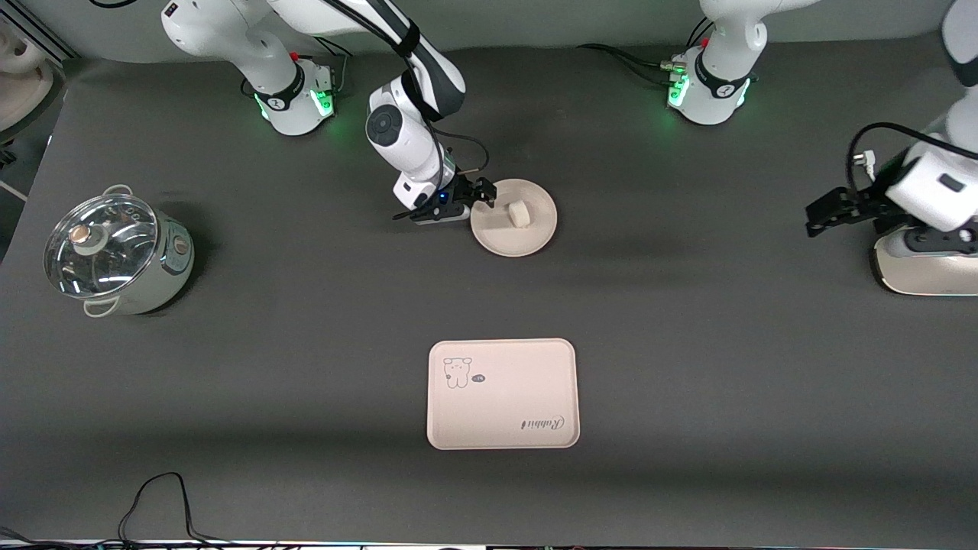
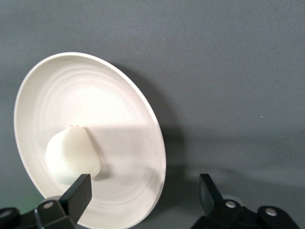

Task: Place bun in plate and plate on tray
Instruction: 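Grasp the plate rim with the right gripper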

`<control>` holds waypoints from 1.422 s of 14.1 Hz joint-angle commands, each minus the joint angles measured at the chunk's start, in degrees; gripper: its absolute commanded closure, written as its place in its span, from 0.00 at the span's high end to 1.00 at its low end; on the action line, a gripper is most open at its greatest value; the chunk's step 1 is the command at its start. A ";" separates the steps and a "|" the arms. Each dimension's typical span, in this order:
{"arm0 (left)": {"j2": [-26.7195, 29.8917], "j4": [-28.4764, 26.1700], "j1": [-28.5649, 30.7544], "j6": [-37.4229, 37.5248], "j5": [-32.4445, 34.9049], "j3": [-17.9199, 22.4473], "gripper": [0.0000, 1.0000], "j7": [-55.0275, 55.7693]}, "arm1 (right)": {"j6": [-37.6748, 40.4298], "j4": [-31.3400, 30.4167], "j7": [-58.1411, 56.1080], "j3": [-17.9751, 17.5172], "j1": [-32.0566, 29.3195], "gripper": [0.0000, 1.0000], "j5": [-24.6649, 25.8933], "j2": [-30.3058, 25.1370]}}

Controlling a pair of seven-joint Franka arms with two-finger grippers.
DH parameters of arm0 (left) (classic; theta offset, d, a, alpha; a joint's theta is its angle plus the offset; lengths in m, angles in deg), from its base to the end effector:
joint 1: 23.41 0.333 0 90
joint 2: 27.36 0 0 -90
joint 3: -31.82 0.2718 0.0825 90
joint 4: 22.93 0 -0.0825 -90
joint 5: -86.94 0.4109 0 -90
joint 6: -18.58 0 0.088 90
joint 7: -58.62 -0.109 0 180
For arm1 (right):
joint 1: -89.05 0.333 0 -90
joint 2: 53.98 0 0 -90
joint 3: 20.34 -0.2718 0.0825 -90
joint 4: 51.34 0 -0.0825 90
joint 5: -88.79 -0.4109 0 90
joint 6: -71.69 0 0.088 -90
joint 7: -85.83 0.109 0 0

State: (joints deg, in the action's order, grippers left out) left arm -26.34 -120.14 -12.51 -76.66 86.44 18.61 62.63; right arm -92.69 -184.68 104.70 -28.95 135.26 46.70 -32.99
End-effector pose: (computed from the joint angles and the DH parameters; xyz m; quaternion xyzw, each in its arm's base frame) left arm 0.5808 -0.0251 0.5332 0.9998 0.0153 -0.0086 0.0018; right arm 0.3251 0.4071 0.1247 -0.9847 0.0406 0.0308 0.1666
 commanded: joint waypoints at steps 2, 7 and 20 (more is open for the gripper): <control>1.52 -0.96 -10.42 0.14 0.59 10.27 1.00 -1.56 | -0.77 1.86 -0.77 0.35 0.29 1.00 -2.11 3.27; 1.79 -0.61 -14.24 1.55 1.03 13.13 1.00 -1.12 | -0.59 2.03 -0.60 0.44 0.11 0.95 -2.11 3.19; 0.65 0.53 -13.63 1.20 1.38 12.42 1.00 -0.24 | 0.63 2.74 -0.68 0.87 -0.06 0.00 -3.43 2.84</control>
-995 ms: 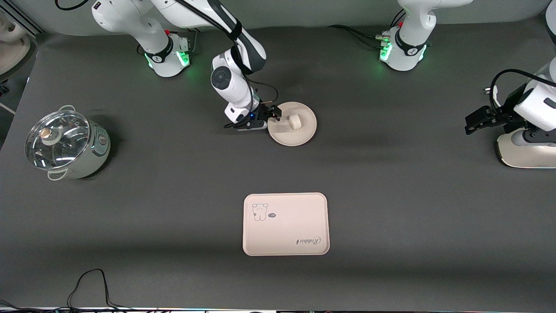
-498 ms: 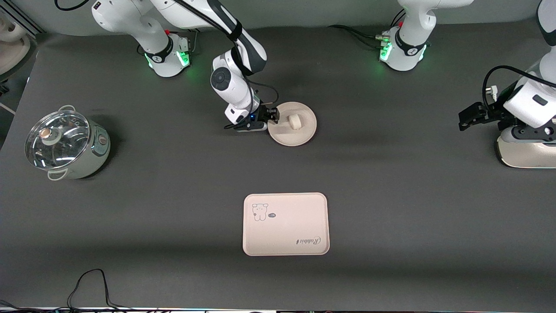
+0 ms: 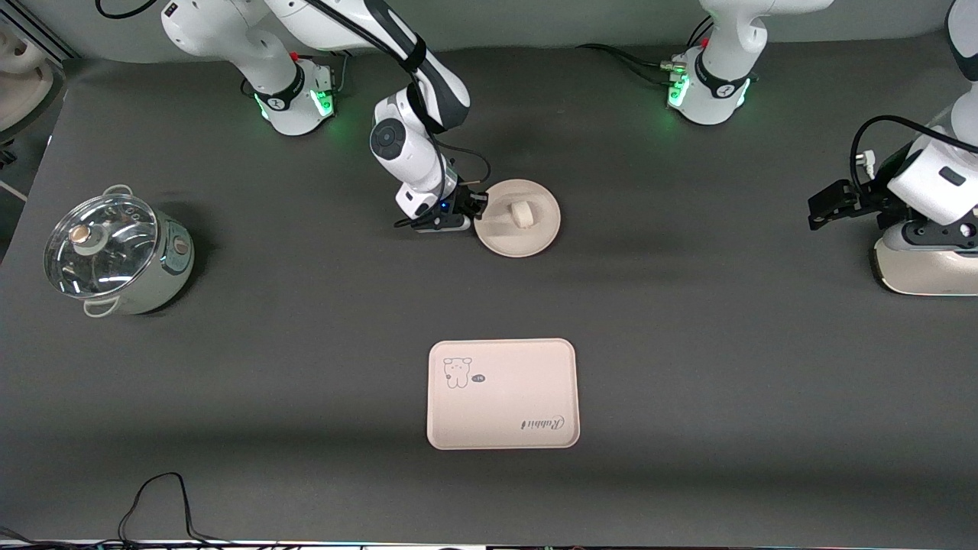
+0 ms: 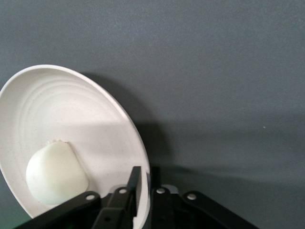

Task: Place bun in plate and plate on tray
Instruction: 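Grasp the plate rim with the right gripper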

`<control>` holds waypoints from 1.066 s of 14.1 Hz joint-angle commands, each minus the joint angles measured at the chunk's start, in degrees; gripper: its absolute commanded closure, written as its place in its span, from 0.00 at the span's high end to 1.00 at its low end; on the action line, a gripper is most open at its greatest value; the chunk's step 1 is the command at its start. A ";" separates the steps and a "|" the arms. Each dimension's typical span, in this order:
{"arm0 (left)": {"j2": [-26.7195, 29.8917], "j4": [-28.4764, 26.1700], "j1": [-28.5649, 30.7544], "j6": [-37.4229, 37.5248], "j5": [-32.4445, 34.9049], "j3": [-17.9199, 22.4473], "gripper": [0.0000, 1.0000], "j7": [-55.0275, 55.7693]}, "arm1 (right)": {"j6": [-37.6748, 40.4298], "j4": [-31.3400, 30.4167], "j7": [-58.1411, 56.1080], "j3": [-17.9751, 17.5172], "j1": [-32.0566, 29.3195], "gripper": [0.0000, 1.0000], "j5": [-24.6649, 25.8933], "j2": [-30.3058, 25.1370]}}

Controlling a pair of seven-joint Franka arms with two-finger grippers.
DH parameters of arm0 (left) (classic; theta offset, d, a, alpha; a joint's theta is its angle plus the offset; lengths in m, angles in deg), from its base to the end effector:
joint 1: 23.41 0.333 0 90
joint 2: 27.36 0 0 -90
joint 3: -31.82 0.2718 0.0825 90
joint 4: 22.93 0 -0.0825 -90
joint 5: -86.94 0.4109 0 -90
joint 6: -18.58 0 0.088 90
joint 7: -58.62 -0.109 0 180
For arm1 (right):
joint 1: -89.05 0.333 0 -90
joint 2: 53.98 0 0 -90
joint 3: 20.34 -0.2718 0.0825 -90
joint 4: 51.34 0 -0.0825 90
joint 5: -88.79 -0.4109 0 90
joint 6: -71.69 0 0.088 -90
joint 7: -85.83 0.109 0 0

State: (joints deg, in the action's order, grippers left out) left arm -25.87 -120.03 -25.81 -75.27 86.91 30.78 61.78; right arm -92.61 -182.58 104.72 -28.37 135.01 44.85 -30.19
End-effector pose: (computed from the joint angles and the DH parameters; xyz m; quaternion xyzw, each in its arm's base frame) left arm 0.5760 -0.0348 0.5371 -0.9999 0.0024 0.0153 0.0009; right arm 0.3341 0.4052 0.1109 -0.9833 0.0645 0.0384 0.1659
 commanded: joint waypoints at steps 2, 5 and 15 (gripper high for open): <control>0.00 0.43 -0.33 -0.29 0.91 0.25 1.00 0.61 | 1.00 0.72 -0.79 0.38 0.19 0.00 -1.59 -0.23; -0.35 0.43 -0.24 -0.02 0.82 0.43 1.00 0.53 | 1.78 0.72 -1.05 0.47 -0.60 0.00 -1.59 -1.36; -0.27 0.52 -0.94 -0.55 1.00 -0.19 1.00 0.53 | 24.29 3.70 -1.05 2.31 -9.30 0.00 11.50 -15.70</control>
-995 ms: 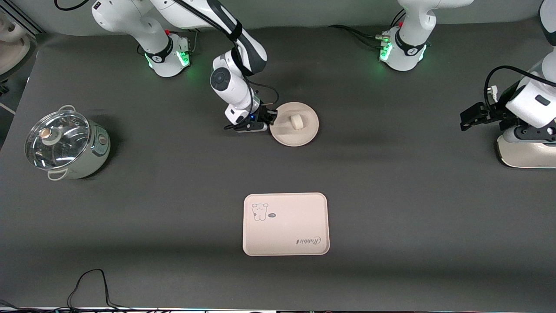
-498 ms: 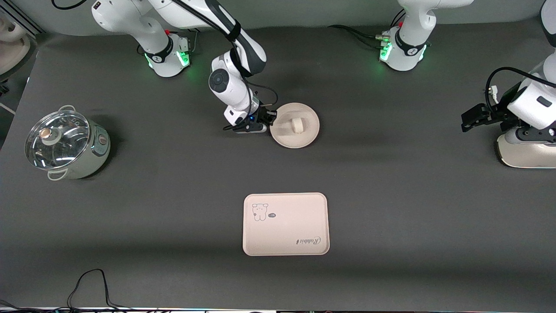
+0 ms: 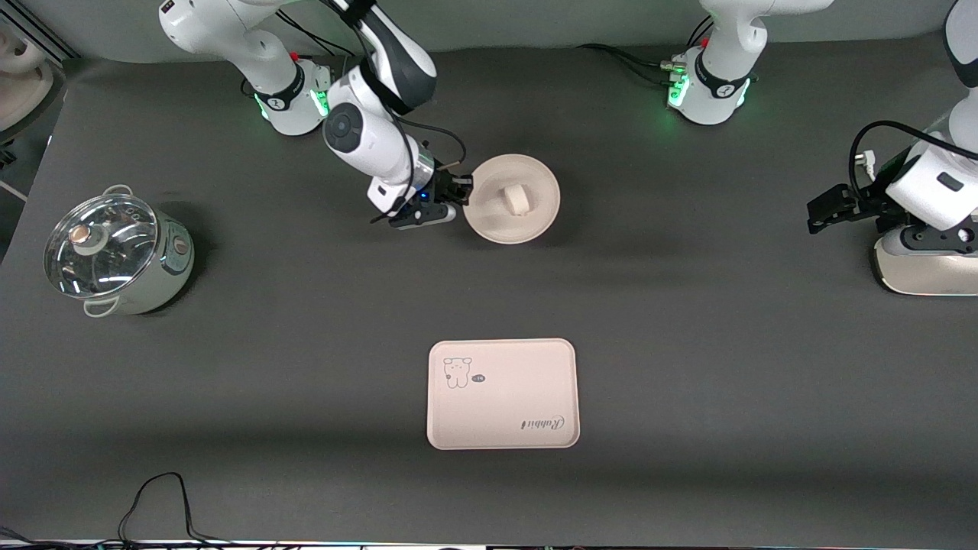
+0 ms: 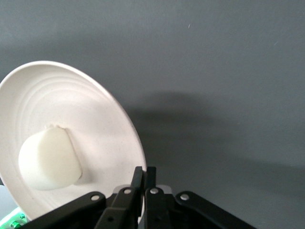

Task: Place bun in plate and plate on tray
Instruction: 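Carry the plate with the right gripper onto the Rabbit tray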

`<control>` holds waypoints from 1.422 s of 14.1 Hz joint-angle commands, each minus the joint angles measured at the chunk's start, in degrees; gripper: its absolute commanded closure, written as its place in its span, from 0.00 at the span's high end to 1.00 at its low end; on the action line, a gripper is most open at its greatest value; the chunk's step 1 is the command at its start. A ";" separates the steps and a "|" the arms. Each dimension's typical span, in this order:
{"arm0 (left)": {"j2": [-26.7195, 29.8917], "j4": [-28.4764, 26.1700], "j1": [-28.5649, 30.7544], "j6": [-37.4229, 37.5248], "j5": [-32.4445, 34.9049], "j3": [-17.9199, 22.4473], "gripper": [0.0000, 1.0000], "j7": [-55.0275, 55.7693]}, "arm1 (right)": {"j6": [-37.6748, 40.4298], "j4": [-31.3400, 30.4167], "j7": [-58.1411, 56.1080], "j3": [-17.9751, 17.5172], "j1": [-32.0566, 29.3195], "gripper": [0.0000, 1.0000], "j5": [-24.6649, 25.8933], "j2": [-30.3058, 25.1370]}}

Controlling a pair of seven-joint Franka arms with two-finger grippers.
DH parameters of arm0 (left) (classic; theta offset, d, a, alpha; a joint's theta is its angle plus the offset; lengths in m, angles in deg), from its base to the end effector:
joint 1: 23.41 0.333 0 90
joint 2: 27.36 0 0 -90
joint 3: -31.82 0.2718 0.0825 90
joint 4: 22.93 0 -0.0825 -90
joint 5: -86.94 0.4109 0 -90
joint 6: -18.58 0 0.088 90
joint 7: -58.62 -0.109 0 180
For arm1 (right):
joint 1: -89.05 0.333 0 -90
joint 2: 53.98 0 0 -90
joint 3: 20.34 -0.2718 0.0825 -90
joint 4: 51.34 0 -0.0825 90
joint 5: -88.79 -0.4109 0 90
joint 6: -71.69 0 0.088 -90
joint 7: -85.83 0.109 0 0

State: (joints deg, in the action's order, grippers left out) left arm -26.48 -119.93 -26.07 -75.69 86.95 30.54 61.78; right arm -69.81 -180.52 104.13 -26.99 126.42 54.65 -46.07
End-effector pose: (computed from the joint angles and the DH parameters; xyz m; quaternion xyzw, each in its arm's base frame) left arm 0.5787 -0.0399 0.5325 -0.9998 0.0068 0.0161 0.0013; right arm 0.3992 0.3861 0.2446 -0.9793 0.0054 0.0726 0.1888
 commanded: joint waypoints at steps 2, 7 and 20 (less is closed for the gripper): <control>0.96 0.50 -0.85 -0.03 0.96 -0.46 1.00 0.52 | 2.79 6.63 -0.81 3.56 -1.24 0.00 3.10 3.23; 1.23 0.50 -0.59 0.49 0.87 -0.73 1.00 0.52 | 12.10 33.41 -0.46 10.59 -1.51 0.00 7.24 20.35; 1.31 0.50 -0.85 0.93 0.87 -1.17 1.00 0.52 | 19.33 72.83 -0.55 15.52 -6.87 0.00 6.46 48.76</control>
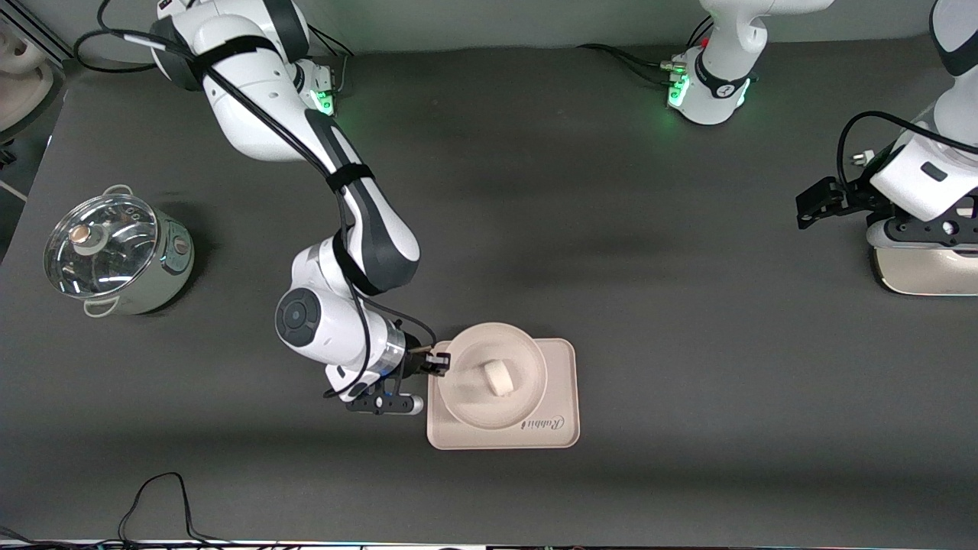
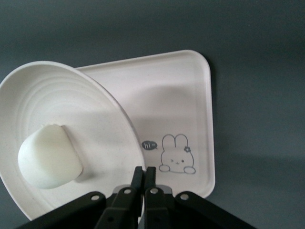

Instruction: Place bun in plate and plate on tray

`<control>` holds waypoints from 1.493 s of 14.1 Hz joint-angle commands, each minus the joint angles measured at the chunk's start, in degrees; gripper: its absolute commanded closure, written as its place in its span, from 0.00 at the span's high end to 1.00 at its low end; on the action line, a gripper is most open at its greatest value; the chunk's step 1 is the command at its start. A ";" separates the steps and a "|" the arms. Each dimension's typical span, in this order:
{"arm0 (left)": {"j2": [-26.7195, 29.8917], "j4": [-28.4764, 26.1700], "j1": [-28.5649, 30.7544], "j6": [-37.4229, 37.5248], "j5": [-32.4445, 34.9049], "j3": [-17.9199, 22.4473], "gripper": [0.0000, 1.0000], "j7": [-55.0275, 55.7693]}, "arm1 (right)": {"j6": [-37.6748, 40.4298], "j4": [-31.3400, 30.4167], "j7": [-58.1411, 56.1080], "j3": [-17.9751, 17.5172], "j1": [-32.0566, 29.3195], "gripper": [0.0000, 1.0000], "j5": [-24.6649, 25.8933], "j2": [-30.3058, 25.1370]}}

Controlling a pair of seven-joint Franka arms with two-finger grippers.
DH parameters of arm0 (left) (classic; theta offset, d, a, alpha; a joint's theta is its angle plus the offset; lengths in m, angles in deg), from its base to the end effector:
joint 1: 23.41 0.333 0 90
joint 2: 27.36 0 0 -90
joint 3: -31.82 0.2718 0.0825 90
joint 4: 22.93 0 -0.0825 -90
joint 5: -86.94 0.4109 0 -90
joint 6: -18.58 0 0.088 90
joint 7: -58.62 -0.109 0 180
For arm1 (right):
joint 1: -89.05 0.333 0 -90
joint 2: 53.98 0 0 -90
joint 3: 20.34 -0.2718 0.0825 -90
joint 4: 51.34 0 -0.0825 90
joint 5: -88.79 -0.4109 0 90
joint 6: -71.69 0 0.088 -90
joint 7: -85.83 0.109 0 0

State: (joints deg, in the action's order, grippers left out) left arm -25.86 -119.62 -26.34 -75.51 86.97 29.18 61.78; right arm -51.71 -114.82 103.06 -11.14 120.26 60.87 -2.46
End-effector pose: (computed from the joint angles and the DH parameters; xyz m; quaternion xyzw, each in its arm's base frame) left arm 0.5752 -0.0563 0.5412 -0.9997 0.0210 0.0095 0.0016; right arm 0.6973 0.3428 0.2512 -0.9845 0.0417 -0.0212 0.1692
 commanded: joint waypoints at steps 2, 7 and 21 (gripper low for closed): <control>0.69 0.19 -0.50 0.75 0.86 0.18 1.00 0.52 | -1.92 6.80 2.09 -0.76 -0.71 0.00 -0.03 7.01; 0.34 1.16 -0.68 -0.04 0.94 -1.05 1.00 0.52 | -4.03 6.71 2.98 -0.76 -0.80 0.00 -1.35 11.05; -0.19 1.86 -0.68 0.93 1.03 -1.67 1.00 7.74 | 5.08 -13.53 2.63 1.17 -0.71 1.00 -3.64 -14.89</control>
State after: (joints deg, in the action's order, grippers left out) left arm -25.99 -118.53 -26.36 -75.51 86.99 27.52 67.94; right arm -49.13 -112.20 105.70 -10.03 119.77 57.25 -1.77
